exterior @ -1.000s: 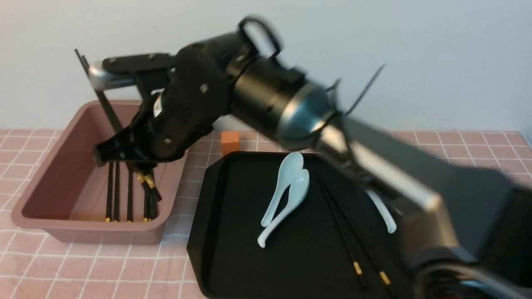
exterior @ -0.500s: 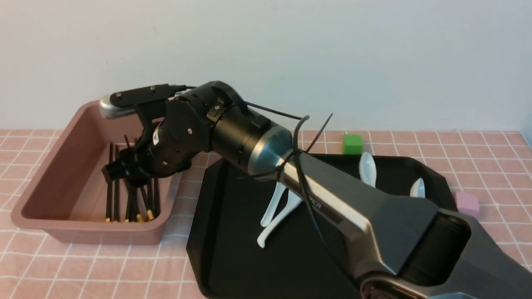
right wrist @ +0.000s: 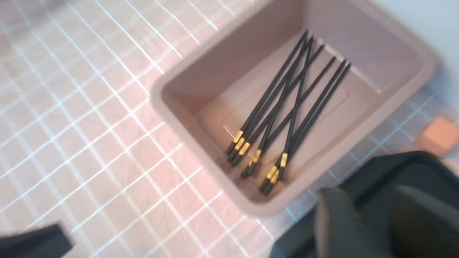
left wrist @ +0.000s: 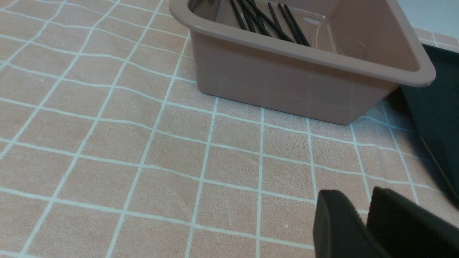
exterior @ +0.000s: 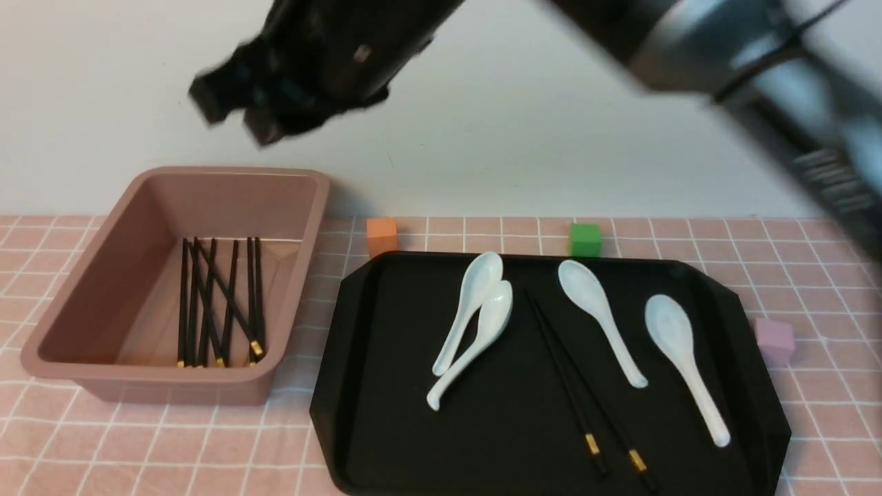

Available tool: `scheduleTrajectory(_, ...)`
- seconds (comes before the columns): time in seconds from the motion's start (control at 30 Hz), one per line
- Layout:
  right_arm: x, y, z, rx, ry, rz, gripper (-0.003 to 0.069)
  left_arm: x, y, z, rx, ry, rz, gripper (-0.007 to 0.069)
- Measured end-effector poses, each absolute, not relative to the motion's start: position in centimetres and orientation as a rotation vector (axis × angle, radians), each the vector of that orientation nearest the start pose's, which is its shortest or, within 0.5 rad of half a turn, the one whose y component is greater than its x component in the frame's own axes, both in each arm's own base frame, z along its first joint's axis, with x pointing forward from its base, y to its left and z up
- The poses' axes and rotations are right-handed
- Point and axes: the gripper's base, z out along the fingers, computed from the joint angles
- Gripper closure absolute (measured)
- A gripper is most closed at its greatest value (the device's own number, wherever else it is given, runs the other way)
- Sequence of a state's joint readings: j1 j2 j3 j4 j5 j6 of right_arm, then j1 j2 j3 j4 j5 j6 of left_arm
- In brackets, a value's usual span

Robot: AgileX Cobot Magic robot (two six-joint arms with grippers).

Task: On pink tablecloth take chopsticks from black tray and put them in box.

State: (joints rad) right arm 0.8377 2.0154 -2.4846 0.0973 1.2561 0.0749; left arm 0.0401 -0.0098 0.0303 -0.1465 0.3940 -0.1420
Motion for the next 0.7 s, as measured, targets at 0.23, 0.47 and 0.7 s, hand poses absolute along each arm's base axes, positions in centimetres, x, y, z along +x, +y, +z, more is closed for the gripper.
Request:
scheduleTrajectory(0.23,22.1,25.0,47.0,-0.945,2.220,0.454,0.0673,5.2,-0.3,16.9,-0.262,1.881,-0.215,0.0461)
scheduleTrajectory(0.47,18.3,20.3,42.7,-1.007,2.374,0.336,0.0672,5.2,-0.3,16.9,-0.262,1.881,-0.215,0.0459)
scheduleTrajectory(0.7,17.0,18.6,42.0,-1.011,2.381,0.298,0.0672,5.2,-0.3,16.9,-0.262,1.881,-0.215,0.0454)
